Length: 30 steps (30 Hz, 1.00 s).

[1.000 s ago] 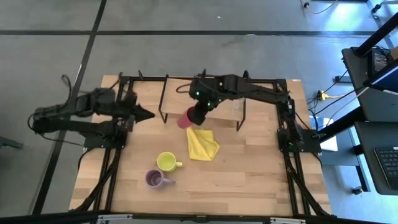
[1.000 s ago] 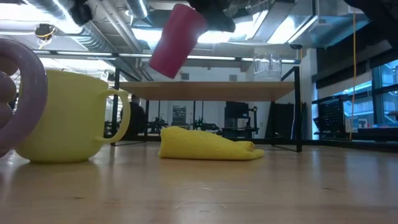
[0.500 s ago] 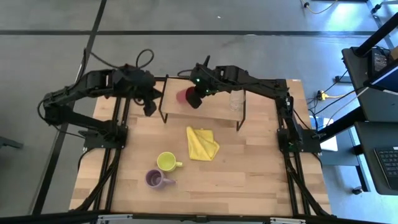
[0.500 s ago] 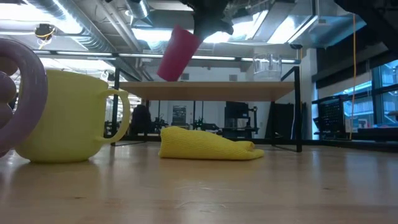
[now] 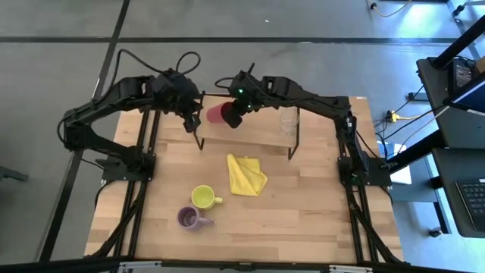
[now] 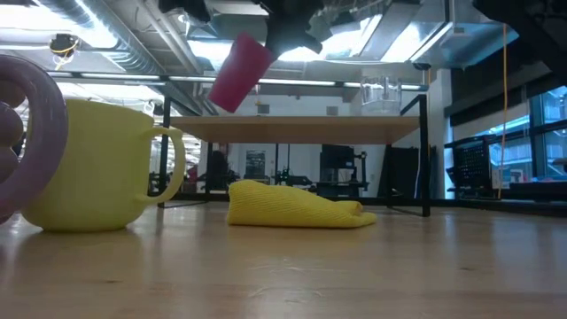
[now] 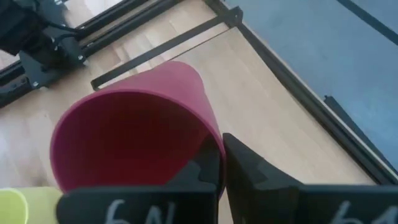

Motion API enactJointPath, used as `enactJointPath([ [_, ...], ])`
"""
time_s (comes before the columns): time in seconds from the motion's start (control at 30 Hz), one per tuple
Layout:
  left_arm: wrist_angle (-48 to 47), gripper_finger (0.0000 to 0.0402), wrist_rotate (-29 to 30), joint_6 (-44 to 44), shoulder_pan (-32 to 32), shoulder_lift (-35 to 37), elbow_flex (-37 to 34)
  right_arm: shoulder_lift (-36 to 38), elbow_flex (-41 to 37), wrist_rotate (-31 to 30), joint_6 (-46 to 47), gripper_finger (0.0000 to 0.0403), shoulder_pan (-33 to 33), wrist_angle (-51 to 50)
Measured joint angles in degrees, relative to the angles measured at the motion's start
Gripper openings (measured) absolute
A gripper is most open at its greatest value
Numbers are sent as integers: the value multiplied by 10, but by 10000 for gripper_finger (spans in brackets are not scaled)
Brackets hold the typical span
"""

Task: Stack small to large cups/mugs on shelf
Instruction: Put the pink cup to the left on the shelf

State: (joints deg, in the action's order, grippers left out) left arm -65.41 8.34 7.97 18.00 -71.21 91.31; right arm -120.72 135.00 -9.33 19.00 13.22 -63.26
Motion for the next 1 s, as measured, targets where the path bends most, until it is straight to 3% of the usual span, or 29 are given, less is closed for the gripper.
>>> enactJointPath([
  [0.17,31,2,-64,0,-9,16,0,0,0,60,11,10,2,-5],
  [0.43,-75,2,-64,9,-19,19,0,2,0,175,26,10,-50,-63],
  [1.0,-98,1,3,97,-100,19,-8,-118,-5,196,62,10,-83,-32],
])
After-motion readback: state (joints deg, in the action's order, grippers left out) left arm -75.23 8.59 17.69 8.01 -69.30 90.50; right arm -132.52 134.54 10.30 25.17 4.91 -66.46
